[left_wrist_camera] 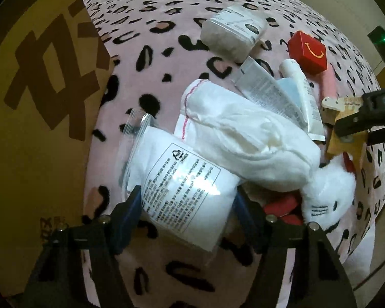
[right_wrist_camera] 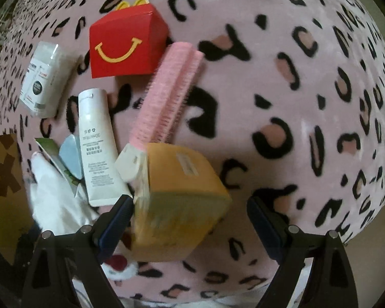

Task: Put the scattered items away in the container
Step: 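Grasp the cotton-pad bag with left tool while right tool grasps yellow box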

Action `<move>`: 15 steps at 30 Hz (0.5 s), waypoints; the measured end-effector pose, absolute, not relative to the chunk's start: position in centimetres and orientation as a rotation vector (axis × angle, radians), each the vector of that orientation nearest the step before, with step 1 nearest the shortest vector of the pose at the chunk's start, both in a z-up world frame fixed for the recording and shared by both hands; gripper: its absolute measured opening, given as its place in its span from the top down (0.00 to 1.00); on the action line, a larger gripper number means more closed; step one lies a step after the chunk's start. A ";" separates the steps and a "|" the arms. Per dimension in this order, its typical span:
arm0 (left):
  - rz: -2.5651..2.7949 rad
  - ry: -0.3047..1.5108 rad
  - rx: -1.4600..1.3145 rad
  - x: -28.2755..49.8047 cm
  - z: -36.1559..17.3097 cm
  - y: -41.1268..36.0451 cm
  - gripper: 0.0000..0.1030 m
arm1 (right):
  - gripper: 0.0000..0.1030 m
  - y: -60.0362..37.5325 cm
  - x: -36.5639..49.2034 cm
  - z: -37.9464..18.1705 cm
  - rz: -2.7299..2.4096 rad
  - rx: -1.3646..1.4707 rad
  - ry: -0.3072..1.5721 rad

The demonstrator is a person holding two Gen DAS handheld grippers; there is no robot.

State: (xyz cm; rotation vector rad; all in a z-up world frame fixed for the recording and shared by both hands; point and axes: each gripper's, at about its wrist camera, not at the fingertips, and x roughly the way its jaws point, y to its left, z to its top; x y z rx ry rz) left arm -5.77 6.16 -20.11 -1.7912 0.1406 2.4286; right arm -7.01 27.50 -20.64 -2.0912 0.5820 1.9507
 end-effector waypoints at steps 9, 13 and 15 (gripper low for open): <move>2.436 0.083 -1.794 -5.7 -19.1 5.5 0.34 | 0.46 24.7 -4.4 -19.0 2.132 -1.972 0.630; 2.443 0.073 -1.770 -6.5 -17.7 5.3 0.34 | 0.47 24.0 -2.9 -17.6 2.166 -1.931 0.641; 2.444 0.063 -1.757 -7.0 -16.8 5.4 0.34 | 0.47 23.4 -1.9 -16.5 2.191 -1.906 0.626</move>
